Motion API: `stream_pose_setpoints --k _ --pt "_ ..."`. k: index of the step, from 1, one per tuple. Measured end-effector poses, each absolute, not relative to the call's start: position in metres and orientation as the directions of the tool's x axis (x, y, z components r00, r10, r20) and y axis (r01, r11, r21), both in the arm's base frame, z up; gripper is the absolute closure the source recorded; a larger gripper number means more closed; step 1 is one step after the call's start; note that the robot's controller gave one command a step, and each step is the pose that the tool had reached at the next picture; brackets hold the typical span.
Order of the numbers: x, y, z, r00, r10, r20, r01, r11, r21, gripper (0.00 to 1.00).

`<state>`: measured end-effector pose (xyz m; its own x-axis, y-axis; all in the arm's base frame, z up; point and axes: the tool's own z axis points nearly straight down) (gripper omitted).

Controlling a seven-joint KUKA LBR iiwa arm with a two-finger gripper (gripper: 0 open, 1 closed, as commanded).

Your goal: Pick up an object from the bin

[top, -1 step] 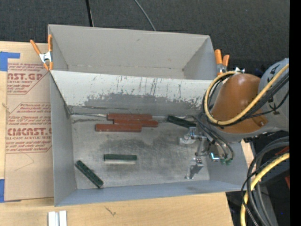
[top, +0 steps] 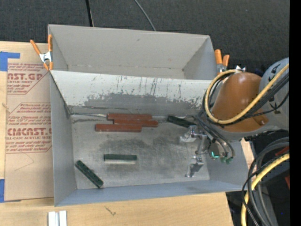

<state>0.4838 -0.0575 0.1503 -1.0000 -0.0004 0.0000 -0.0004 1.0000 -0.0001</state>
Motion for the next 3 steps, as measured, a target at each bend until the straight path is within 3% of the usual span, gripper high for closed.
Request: stream_pose_setpoints --k 1,2,3 --pt "0.485 -0.057 0.15 -1.0 0.003 0.001 0.003 1.0 0.0 0.0" --pt "0.537 -0.012 0.145 -1.0 -0.024 -0.003 -0.025 1.0 0.002 0.0" --pt "0.527 0.035 0.096 -0.999 -0.048 -0.007 -0.048 0.999 0.0 0.0"
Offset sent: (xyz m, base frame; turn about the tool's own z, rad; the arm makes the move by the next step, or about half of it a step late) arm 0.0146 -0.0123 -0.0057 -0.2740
